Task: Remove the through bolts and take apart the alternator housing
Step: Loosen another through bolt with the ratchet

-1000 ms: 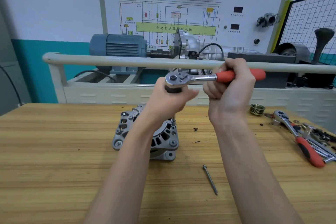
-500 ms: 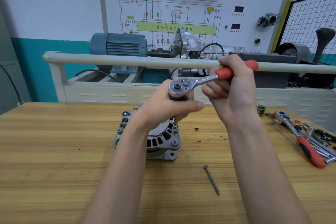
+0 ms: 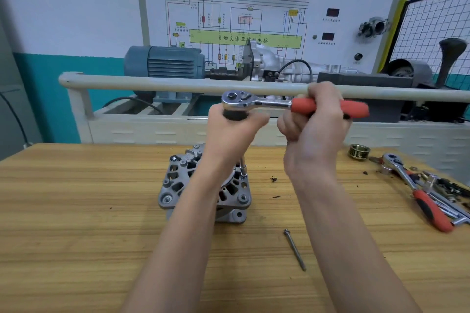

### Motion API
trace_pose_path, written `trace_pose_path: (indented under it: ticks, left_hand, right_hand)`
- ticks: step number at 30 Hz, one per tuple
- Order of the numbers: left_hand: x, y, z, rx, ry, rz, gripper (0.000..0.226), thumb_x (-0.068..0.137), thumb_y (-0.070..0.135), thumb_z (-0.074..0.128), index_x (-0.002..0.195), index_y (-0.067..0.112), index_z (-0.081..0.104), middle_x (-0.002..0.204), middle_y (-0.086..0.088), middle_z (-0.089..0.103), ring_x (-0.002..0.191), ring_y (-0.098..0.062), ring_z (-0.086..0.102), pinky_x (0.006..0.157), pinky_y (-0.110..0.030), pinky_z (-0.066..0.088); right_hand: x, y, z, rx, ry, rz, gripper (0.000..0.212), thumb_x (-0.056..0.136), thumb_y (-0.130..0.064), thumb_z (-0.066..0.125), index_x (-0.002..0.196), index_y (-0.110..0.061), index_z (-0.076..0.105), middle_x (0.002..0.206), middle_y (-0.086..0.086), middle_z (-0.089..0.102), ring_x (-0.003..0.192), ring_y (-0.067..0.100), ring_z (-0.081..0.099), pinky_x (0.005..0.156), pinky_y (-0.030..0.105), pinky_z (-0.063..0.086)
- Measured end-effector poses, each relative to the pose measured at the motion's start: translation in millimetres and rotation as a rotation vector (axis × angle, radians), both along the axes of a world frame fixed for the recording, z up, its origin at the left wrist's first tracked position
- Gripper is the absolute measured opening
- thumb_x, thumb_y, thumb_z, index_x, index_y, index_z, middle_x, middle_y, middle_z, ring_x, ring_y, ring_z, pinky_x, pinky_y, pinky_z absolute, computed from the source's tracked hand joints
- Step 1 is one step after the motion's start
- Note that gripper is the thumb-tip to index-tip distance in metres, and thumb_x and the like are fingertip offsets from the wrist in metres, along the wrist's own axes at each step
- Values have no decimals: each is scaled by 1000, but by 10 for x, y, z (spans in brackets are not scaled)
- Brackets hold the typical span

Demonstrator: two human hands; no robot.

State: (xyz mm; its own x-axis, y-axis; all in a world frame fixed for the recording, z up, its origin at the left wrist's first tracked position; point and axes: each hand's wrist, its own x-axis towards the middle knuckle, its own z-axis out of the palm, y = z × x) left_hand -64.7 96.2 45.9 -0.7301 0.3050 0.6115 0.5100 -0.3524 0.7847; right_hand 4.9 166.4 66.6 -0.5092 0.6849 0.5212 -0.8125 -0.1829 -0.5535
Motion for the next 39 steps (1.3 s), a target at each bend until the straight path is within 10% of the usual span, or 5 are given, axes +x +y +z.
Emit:
trace_pose_path:
  ticks: [7,16,25,35,39]
  left_hand:
    - [-50,-226,-2,-443,265,-346,33,73,13,68,51,6,45,46,-7,41,43,-21,37,48,-25,34]
    - [91,145,0,117,-128,117,44,80,-5,57,52,20,33,49,2,27,49,-13,21,46,-25,20]
    - [-31,-180,-17,-370,221,-325,36,75,12,66,46,21,46,46,-5,39,44,-22,36,48,-28,32]
    - [71,165,-36,184,-161,168,47,76,-8,54,45,21,33,44,7,26,45,-11,19,45,-24,18]
    - [-16,-1,-25,-21,-15,21,40,80,-9,58,50,12,40,46,-1,31,43,-14,26,46,-26,23]
  right_hand:
    - [88,307,125,125,-219,376,43,92,-9,39,59,-21,14,36,-6,16,33,8,8,37,22,11]
    - [4,-53,-47,-112,45,-34,33,85,-5,47,59,-16,30,41,-9,27,35,10,20,41,20,20]
    - [95,346,120,129,-223,421,54,94,-12,38,42,-20,23,34,-7,15,32,7,10,35,21,13]
    - [10,-125,-76,-74,56,-56,32,85,-4,49,61,-15,32,44,-8,29,40,10,21,41,22,19]
    - [22,-47,-17,-35,10,27,36,88,-5,47,58,-17,30,41,-8,26,37,10,18,40,21,19]
